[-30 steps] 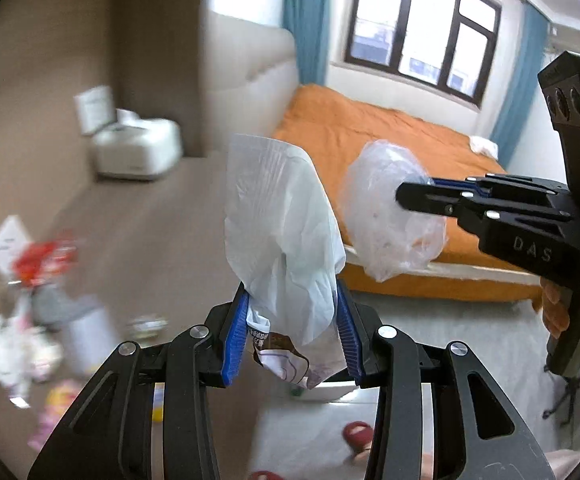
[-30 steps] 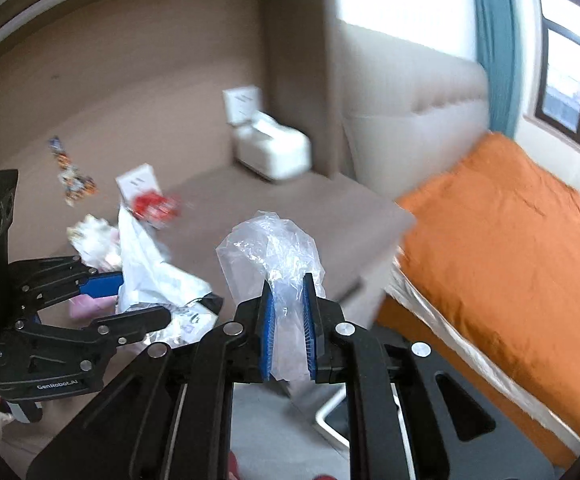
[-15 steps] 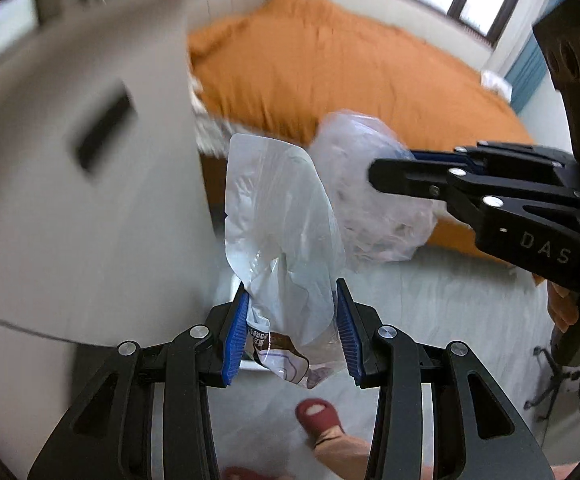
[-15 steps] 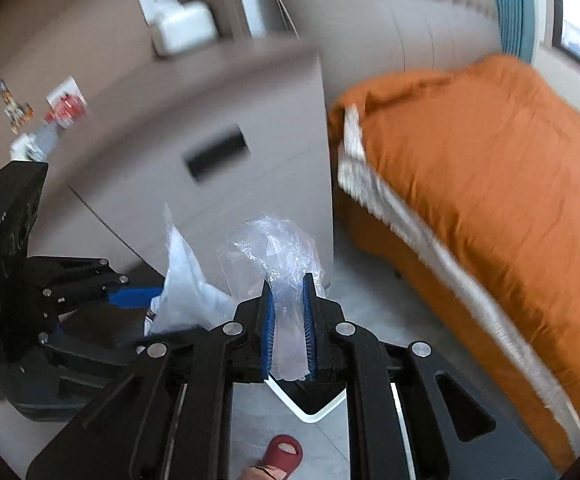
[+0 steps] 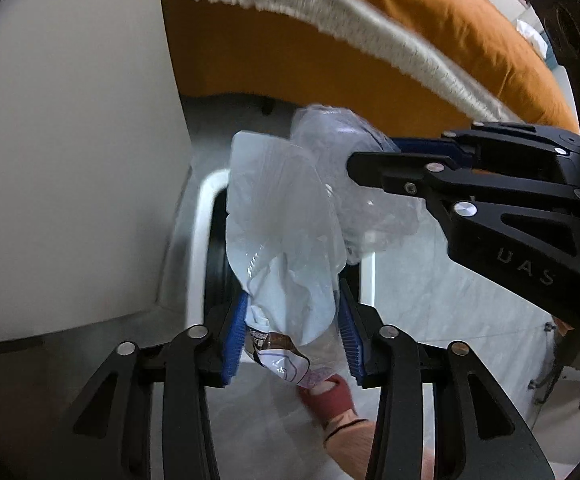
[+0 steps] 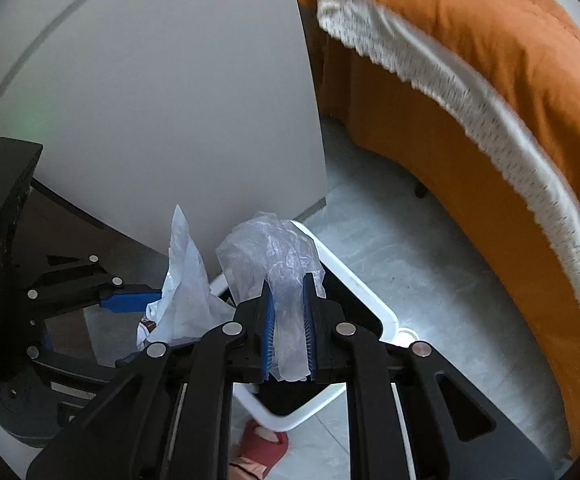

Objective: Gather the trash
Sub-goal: 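Carry both bags to the white bin and open both tools to drop them, then move both tools back over the desk toward the snack wrappers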

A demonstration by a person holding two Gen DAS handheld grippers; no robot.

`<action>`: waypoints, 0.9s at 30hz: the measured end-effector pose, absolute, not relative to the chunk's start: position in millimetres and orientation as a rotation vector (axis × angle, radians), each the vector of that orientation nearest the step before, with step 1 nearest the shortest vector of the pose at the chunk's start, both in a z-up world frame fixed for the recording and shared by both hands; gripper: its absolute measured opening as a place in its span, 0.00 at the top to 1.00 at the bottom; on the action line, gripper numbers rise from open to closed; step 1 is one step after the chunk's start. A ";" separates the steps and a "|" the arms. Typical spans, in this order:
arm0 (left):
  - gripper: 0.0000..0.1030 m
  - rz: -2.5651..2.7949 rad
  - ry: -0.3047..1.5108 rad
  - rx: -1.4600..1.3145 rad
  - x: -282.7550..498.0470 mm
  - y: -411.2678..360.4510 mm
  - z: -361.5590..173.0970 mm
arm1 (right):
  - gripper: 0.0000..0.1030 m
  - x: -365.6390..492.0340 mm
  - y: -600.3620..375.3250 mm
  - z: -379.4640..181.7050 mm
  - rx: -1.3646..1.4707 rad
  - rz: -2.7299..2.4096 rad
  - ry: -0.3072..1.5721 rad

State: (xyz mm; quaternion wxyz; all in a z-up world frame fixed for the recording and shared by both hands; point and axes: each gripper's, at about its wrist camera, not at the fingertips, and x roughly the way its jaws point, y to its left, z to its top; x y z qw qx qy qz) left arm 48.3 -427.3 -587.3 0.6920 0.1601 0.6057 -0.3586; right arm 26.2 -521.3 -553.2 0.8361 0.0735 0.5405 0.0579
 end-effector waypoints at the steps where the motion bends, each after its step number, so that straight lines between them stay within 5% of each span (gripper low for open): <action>1: 0.26 -0.808 1.375 0.350 49.2 -427.8 -594.7 | 0.46 27.6 -520.1 -559.8 0.158 0.138 1.159; 2: 0.06 -0.804 1.384 0.351 48.9 -426.5 -603.3 | 0.09 26.8 -518.8 -565.2 0.158 0.142 1.152; 3: 0.05 -0.801 1.375 0.350 48.5 -425.3 -606.4 | 0.04 26.1 -519.3 -567.9 0.150 0.136 1.136; 12: 0.05 -0.752 1.352 0.408 44.0 -425.6 -575.4 | 0.04 18.6 -516.2 -531.1 0.041 0.088 1.129; 27: 0.05 -0.588 1.034 0.289 22.3 -369.5 -271.1 | 0.04 -12.3 -487.6 -235.4 0.015 0.143 0.724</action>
